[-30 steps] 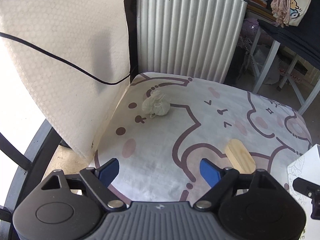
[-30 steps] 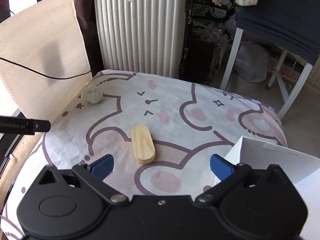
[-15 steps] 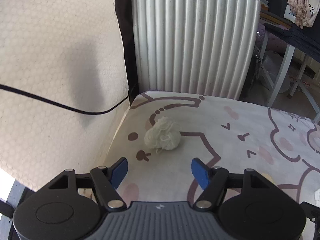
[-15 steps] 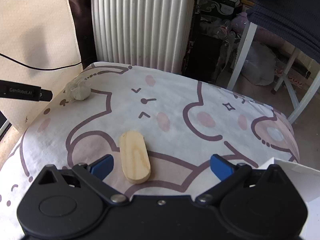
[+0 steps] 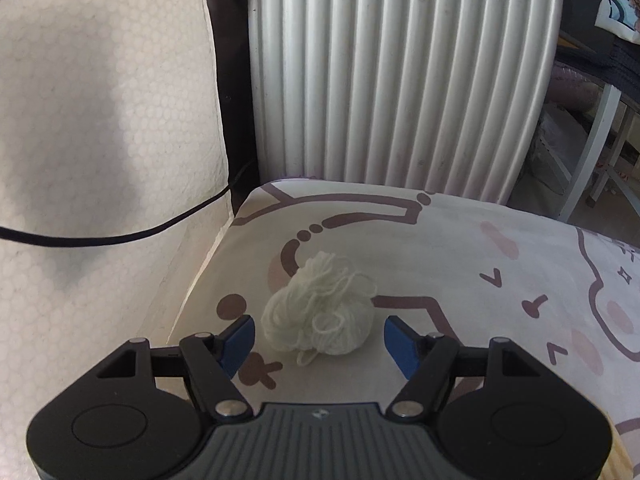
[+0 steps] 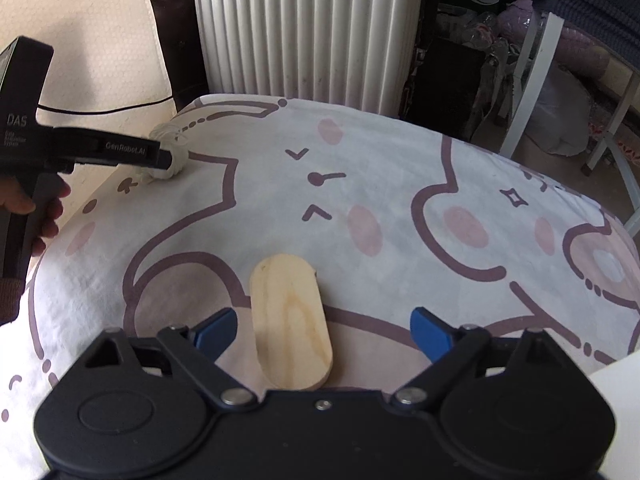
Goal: Organize objects
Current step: 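Grasp the white yarn ball with the left tool while the right grasps the wooden block, then carry the yarn ball and wooden block over the white box with both tools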
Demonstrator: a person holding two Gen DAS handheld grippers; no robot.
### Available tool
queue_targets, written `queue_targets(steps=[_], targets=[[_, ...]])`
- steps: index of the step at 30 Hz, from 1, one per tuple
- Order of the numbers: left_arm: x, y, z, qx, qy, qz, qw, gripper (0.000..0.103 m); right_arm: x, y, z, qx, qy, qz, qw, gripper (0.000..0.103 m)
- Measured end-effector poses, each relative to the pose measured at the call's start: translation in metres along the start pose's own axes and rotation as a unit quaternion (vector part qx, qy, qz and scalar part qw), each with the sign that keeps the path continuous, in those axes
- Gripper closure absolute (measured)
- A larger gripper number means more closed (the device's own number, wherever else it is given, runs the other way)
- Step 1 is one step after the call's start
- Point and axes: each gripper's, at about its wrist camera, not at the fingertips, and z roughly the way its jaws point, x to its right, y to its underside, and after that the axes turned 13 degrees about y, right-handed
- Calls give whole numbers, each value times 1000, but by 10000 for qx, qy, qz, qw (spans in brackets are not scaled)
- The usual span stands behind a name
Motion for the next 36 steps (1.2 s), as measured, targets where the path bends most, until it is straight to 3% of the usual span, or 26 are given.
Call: queue_targets(steps=[9, 13, 16, 19, 28, 36], targets=[[2, -7, 27, -48, -125, 288, 9995, 31, -16, 1, 24, -278, -185, -172, 9993, 35], [2, -5, 37, -132, -220, 358, 9990, 32, -19, 0, 29, -255, -219, -177, 9993, 37], [2, -3, 39, -182, -203, 379, 9989, 40, -18, -4, 32, -302, -245, -60, 9992, 40], [6, 0, 38, -193, -202, 564, 9980, 45, -20, -6, 31, -277, -256, -172, 9991, 55], [15, 8, 6, -377, -172, 488, 9979, 47, -22, 2, 11, -432, -225, -475, 9977, 58], [44, 17, -60, -455, 29, 539, 9975, 48, -9, 8, -38, -373, -170, -539, 9977, 58]])
